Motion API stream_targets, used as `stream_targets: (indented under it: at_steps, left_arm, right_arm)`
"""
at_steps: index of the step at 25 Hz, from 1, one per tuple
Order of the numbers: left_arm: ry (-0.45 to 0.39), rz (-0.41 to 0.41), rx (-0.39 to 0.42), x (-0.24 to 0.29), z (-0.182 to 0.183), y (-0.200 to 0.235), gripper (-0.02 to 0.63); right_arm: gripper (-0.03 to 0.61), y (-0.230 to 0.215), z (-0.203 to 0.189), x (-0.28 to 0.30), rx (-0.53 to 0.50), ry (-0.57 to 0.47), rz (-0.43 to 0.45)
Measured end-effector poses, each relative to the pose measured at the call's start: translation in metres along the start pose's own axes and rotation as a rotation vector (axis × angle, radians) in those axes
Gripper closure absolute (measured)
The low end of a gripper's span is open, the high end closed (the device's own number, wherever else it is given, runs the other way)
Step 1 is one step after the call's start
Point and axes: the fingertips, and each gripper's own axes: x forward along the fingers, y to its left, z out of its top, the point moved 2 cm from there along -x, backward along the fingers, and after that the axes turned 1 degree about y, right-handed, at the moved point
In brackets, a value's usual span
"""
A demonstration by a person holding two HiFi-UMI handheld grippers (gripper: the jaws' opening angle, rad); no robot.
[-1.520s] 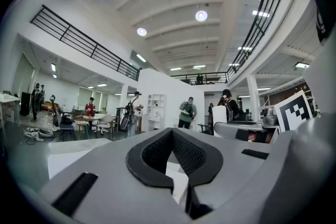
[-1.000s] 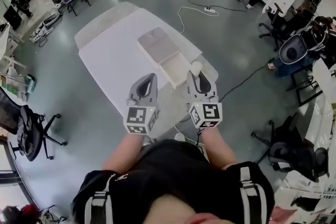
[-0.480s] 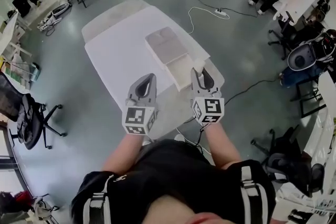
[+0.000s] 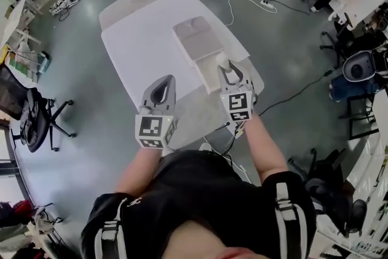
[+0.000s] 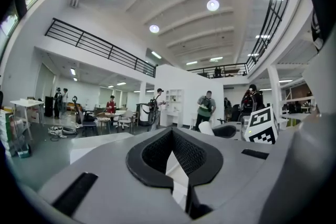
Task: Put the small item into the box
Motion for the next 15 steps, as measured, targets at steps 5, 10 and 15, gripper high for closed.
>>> stream_targets:
  at_steps: [5, 10, 15]
  left_arm:
    - [0.011, 0.040, 0.000, -0.005, -0.005, 0.003, 0.609]
    - [0.016, 0.077, -0.003, -0.010, -0.008, 0.003, 0.609]
    - [0.030, 0.127, -0.014, -0.013, -0.015, -0.001, 0.609]
  right_arm:
    - [0.458, 0.017, -0.039, 0.028, -0.256, 0.123, 0.142]
    - [0.458, 0.036, -0.096, 0.051, -0.444, 0.265, 0.299]
    - [0.457, 0.041, -0.142, 0.067, -0.537, 0.376, 0.431]
